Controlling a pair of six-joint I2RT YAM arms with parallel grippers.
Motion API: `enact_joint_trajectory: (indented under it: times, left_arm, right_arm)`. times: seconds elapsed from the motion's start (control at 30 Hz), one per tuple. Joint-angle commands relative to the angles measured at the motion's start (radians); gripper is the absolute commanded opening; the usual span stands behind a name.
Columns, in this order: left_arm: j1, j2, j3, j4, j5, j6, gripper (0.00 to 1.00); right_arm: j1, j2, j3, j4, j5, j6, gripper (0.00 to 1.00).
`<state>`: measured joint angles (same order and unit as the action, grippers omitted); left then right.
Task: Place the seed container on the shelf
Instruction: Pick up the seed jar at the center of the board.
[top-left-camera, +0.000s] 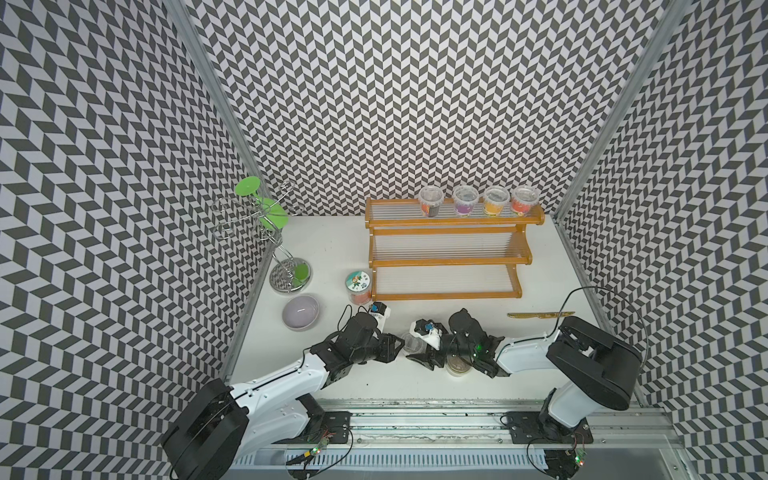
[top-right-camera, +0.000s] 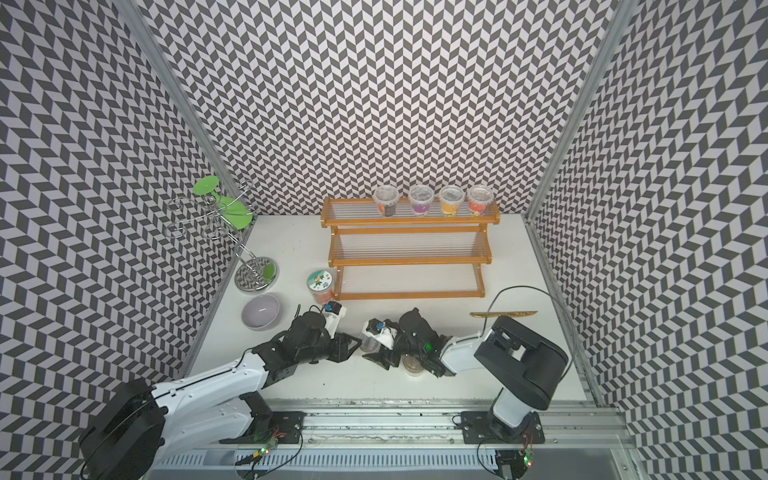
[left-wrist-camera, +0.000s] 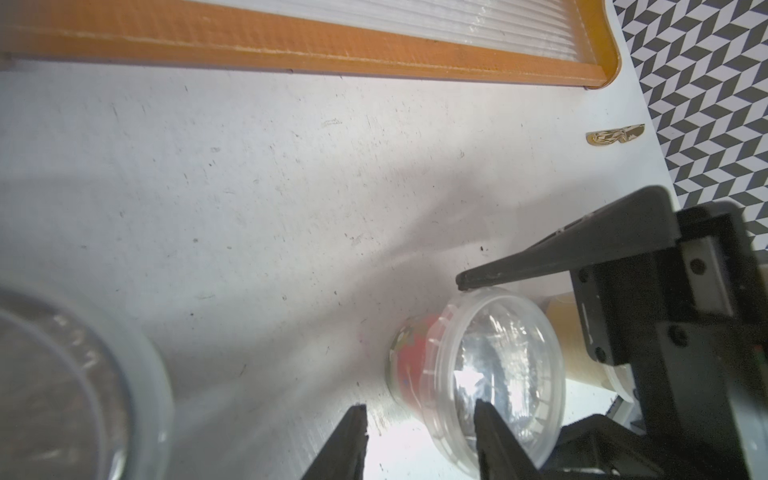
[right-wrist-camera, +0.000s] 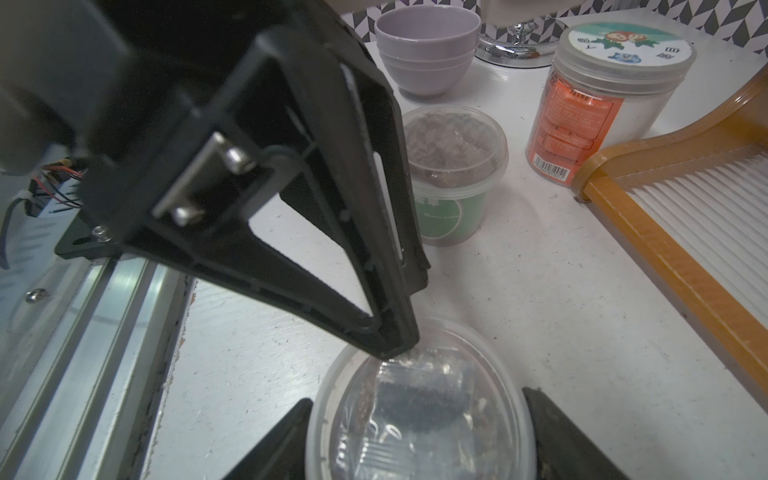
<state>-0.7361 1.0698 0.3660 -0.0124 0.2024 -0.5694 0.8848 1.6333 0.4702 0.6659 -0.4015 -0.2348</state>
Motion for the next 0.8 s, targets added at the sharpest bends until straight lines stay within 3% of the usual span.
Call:
enact_joint_trajectory:
  times: [0.0,0.47,0.77]
  left_arm:
    - [0.000,0.011,0.025,-0.004,-0.007,0.015,0.43]
    - [0.001,0.015,0.034,-0.012,-0.002,0.025,0.40]
    - [0.001,0.015,0.041,-0.008,0.008,0.028,0.41]
  right_arm:
    - [-0.006,0.024,-0.002,0.061,-0.016,0.021,0.77]
    - [-0.007,0.049,-0.004,0.107,-0.037,0.025,0.82]
    - [-0.009,0.053,0.001,0.117,-0.053,0.029,0.77]
